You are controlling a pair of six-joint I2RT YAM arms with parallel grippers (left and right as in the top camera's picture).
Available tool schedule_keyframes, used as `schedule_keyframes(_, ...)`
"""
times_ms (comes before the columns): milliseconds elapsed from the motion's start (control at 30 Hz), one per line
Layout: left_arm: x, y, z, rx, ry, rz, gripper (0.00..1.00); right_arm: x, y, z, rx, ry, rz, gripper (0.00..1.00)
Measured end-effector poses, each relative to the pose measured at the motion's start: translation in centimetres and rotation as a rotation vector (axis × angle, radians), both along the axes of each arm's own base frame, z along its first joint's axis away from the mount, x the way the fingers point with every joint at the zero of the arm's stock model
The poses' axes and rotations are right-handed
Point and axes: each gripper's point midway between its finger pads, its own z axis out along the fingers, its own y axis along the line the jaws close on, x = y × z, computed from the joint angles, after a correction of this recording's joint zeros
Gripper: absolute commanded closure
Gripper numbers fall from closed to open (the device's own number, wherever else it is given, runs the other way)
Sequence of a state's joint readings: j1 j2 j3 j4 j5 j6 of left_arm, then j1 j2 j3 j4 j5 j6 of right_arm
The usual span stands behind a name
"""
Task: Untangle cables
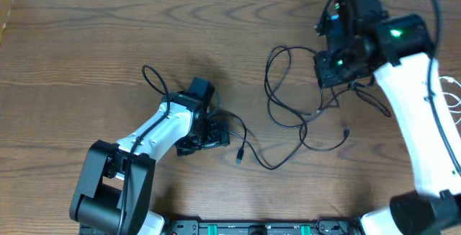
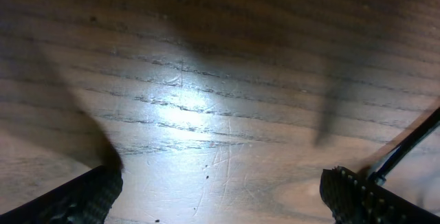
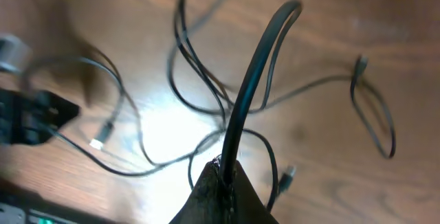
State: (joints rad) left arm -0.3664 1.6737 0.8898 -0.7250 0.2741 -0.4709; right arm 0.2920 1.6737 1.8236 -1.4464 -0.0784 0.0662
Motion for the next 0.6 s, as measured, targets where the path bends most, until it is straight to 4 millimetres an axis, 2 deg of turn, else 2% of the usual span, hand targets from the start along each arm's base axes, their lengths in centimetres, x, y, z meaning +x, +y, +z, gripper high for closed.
schedule_keyframes(167, 0.0, 0.0, 0.0, -0.002, 0.001, 0.0, 0.02, -0.3, -0.3, -4.9, -0.058, 0.15, -0.002, 0.99)
schedule_keyframes(267, 0.0, -0.1, 0.0, -0.005, 0.002, -0.001, 0.02, -0.7, -1.0, -7.8, -0.117, 0.235, -0.007, 0.9)
schedule_keyframes(400, 0.0, -0.1, 0.0, -0.005, 0.002, -0.001, 0.02, -1.2, -2.0, -10.8, -0.193, 0.323, -0.005, 0.33)
schedule_keyframes(467, 0.0, -0.1, 0.0, -0.005, 0.002, -0.001, 0.02, -1.4, -2.3, -12.0, -0.217, 0.36, -0.004, 0.25)
schedule_keyframes(533, 0.0, -0.1, 0.0, -0.005, 0.001, -0.001, 0.02, -1.5, -2.4, -12.9, -0.232, 0.386, 0.002, 0.24)
schedule_keyframes(600, 0.0, -0.1, 0.0, -0.005, 0.002, -0.001, 0.02, -1.5, -2.5, -13.7, -0.243, 0.401, 0.002, 0.28)
